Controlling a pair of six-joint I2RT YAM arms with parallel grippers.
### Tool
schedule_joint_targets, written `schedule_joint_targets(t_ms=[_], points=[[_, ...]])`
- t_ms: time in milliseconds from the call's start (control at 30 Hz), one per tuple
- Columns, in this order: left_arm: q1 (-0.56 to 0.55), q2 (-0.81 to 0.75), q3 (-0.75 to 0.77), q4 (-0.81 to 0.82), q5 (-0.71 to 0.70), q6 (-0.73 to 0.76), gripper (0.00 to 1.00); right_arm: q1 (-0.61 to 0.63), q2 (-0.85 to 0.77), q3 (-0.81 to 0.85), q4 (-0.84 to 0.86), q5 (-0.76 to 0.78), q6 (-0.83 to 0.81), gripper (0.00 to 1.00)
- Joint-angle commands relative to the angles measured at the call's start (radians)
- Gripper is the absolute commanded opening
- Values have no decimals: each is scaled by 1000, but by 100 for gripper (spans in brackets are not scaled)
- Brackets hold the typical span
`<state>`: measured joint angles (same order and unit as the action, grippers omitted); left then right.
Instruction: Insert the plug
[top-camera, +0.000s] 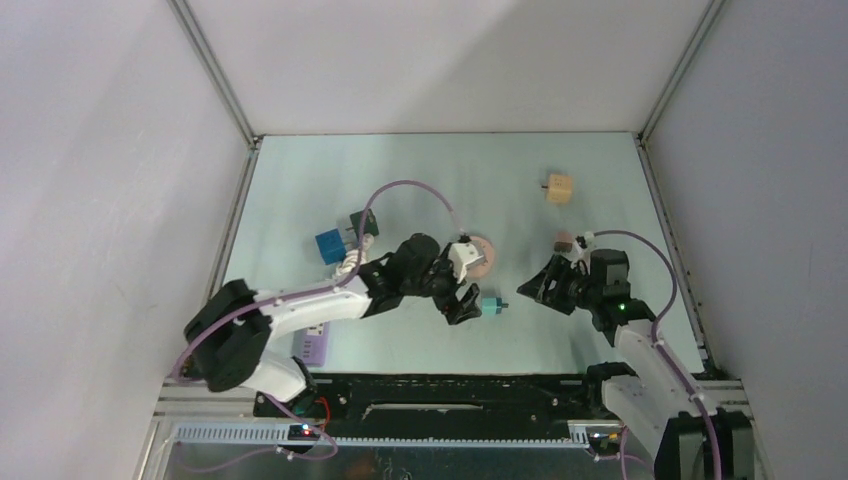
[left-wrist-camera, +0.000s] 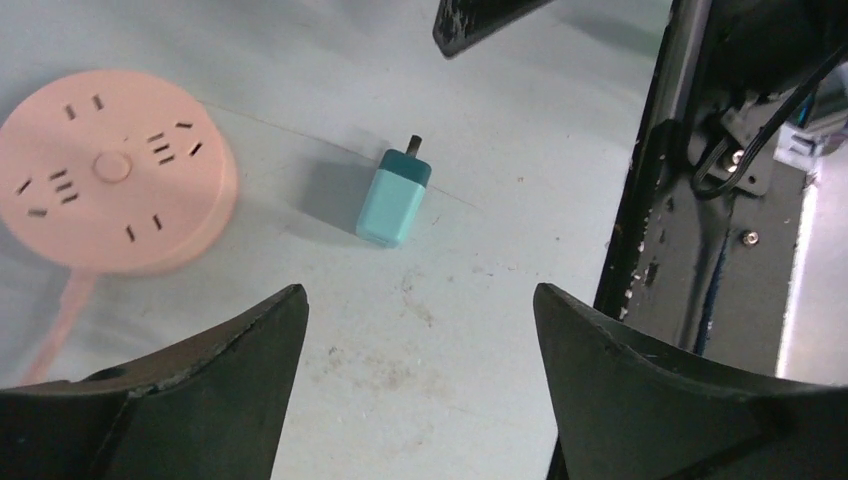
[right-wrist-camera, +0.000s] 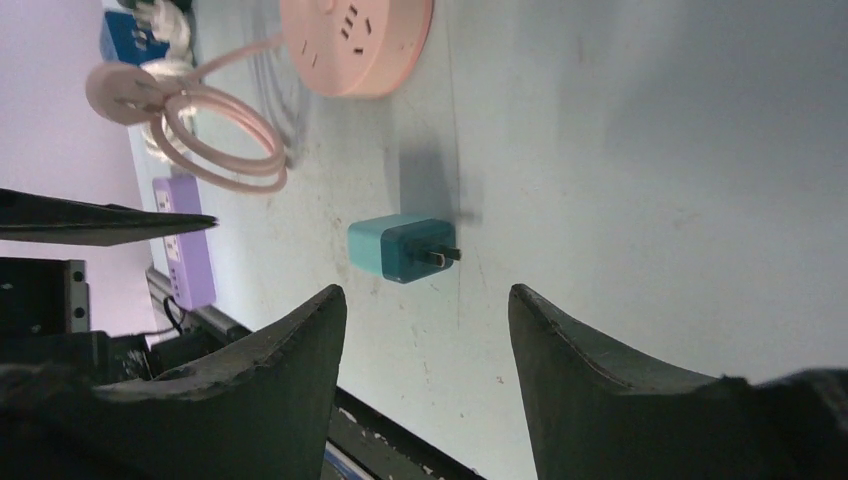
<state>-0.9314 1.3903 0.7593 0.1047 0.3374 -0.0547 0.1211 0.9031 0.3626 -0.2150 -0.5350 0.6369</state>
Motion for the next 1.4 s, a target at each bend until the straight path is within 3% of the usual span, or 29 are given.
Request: schedule_joint_targets(t_ms=[0,433,667,967,1167,1367], points=[[-21,148,187,-182,72,188,85,-53,-109,21,-117,57,-15,63],[-92,518,551,-457,-88,338,80,-75,-188,19,-208,62,-37,64],[-130,608,623,-493,-124,349,59,-78,-184,19,-206,57,-45,64],[-115,482,536,-362,-93,273,3,-78,-202,20,-208,16,-59,64],[-30,305,412,-239,14,132,0,-78,-260,21,-153,-84,-64,68],[104,125,264,-79,236,-75,0,-19,-366,21,-43,-145,-20,92]])
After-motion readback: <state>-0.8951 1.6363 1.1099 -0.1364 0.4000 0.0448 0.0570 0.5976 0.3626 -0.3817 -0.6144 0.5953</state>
